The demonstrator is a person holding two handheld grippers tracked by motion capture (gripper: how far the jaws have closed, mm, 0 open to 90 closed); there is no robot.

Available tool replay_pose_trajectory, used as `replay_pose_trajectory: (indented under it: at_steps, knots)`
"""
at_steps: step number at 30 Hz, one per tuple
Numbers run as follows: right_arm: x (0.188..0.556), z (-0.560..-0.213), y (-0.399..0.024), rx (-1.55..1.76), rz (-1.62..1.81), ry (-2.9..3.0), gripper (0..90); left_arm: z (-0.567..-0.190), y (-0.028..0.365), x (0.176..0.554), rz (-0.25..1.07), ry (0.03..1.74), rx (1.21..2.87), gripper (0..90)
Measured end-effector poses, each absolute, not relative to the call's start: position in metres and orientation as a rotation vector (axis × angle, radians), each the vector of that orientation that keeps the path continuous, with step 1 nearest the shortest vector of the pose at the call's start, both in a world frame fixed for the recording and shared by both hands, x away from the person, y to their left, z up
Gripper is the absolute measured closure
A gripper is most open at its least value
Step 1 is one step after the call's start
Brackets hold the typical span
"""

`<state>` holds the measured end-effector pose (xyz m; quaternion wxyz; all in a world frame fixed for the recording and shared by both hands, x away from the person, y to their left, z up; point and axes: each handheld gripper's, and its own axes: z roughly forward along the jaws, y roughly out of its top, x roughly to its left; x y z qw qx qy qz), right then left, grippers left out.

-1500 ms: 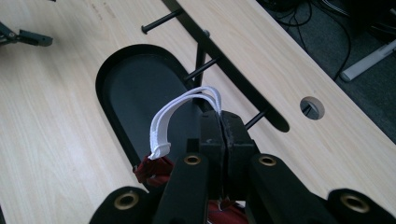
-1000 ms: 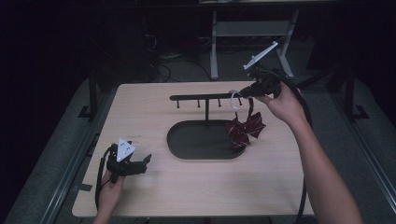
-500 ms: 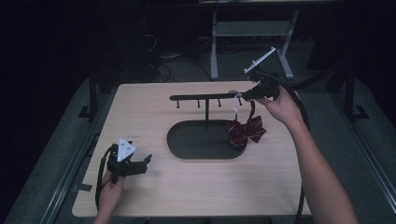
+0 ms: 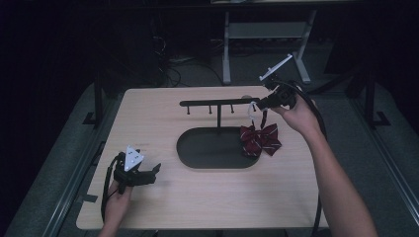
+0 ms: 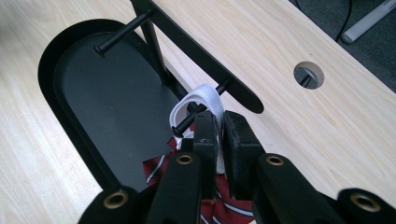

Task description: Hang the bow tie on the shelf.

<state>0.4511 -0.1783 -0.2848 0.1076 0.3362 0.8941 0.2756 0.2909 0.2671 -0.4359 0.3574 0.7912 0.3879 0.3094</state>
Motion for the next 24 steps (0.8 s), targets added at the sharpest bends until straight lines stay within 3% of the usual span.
replay_pose_trajectory:
  at_steps: [24]
  knots:
    - [0.442, -0.287, -0.194, 0.972, 0.91, 2.658, 78.9, -0.436, 0.267, 0.293, 0.792, 1.019, 2.028, 13.1]
